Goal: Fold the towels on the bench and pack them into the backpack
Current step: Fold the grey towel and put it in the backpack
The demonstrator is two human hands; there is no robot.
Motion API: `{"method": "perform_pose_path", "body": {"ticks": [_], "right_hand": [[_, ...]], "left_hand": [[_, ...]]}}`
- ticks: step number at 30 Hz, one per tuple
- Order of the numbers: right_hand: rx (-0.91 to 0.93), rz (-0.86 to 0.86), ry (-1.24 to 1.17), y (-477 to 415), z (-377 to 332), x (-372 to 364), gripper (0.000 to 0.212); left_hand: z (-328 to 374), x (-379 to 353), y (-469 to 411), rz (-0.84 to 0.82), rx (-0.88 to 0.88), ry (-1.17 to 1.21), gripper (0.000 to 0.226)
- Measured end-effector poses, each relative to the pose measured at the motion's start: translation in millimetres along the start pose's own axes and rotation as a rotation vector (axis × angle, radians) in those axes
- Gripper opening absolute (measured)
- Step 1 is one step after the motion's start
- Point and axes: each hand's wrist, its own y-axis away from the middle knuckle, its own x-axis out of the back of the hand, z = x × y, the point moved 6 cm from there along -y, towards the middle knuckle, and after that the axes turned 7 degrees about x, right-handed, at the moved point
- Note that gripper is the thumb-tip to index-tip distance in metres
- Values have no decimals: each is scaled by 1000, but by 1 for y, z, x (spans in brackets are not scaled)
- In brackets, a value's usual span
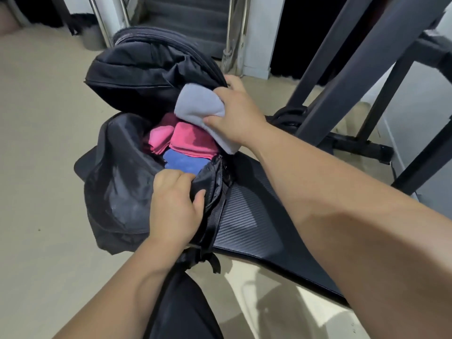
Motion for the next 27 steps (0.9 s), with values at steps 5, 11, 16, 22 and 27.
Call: {"method": "perform_pose_path", "body": {"ticks": [5, 11, 16, 22, 27], "right_hand": [[-104, 129, -8, 5, 20, 22, 24], [-201, 189, 32, 40, 56, 65, 20], [-282, 232, 98, 91, 90, 109, 21], [-399, 269, 167, 166, 128, 168, 14], [-459, 285, 234, 215, 145, 198, 20]], "left_hand": [[22, -5, -6, 4, -111, 38, 15], [72, -21, 10, -103, -172, 116, 8], [136, -35, 42, -222, -233, 115, 18], [222, -33, 81, -354, -345, -251, 43], [238, -37, 112, -368, -524, -276, 77]]}}
